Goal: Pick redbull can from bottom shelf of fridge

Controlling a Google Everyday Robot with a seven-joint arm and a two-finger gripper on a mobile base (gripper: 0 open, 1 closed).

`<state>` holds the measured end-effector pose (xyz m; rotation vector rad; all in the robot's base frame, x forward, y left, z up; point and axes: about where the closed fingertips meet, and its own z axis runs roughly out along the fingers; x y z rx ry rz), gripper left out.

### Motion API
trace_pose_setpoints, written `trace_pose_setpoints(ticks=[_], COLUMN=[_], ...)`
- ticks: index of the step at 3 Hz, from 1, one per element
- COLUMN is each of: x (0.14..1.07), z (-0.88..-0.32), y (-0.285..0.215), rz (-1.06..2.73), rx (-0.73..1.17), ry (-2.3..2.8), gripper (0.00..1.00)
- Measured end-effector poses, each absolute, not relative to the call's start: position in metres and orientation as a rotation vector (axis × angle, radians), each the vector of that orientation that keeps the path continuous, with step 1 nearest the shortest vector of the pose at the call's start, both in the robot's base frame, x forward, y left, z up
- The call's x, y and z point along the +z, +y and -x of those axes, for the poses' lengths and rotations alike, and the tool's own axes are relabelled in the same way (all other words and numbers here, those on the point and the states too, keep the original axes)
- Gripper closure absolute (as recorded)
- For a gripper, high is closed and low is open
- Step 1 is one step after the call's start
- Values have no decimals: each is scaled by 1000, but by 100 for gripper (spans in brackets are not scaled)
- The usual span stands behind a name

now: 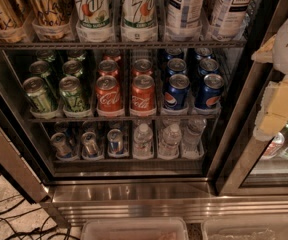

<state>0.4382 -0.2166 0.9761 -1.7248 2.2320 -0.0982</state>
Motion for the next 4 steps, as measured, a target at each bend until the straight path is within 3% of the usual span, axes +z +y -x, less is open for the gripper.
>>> trace_pose_setpoints(ticks=[2,4], x=[966,928], z=[-436,-407], y=[-191,-123], rz=[1733,1609], rx=[-72,132], ry=[2216,2200], gripper=[0,0])
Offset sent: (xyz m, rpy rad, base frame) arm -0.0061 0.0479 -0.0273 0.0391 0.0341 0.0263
